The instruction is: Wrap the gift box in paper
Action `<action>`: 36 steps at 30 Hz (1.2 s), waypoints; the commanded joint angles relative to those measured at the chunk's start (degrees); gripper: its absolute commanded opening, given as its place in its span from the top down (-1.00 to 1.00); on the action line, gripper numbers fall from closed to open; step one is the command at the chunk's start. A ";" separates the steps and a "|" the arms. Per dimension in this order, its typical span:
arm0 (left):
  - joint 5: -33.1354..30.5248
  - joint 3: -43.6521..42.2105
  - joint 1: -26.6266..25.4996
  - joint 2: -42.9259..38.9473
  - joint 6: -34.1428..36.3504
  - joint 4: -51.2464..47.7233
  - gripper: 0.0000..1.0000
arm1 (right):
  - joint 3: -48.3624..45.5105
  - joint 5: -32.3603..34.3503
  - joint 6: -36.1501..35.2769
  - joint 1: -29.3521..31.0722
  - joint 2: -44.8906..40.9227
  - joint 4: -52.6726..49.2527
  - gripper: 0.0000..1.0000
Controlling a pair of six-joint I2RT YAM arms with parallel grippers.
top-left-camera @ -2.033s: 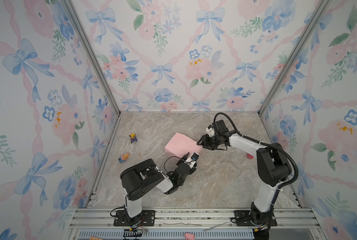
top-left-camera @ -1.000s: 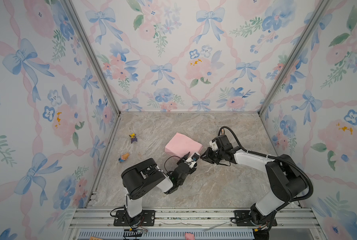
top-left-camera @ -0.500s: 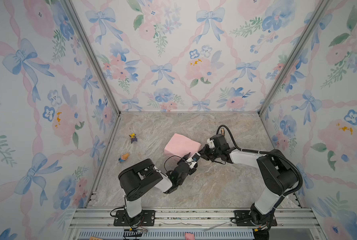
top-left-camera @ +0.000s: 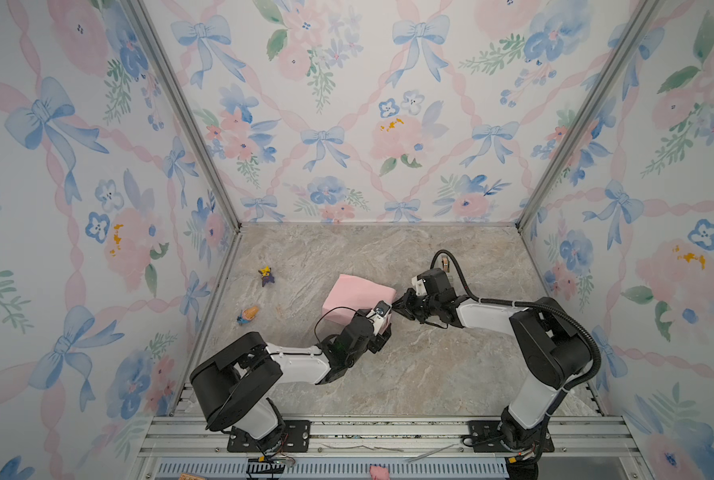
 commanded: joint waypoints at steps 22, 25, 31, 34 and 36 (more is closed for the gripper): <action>16.51 -2.81 17.99 -13.35 -43.21 -20.01 -0.43 | -0.53 2.17 1.32 2.66 0.17 1.05 0.72; 18.06 -2.32 19.89 -12.21 -40.26 -18.09 -0.43 | -0.71 2.53 1.90 3.02 0.03 1.58 0.72; 22.59 -0.20 22.60 -7.47 -35.55 -14.96 -0.43 | -1.47 3.71 3.25 3.73 -0.66 2.48 0.73; 23.83 1.90 22.98 -4.46 -32.90 -14.24 -0.43 | -1.85 4.38 3.83 4.25 -1.11 2.81 0.73; 24.18 3.52 23.31 -2.43 -30.65 -13.75 -0.44 | -2.16 4.93 4.22 4.65 -1.30 3.05 0.73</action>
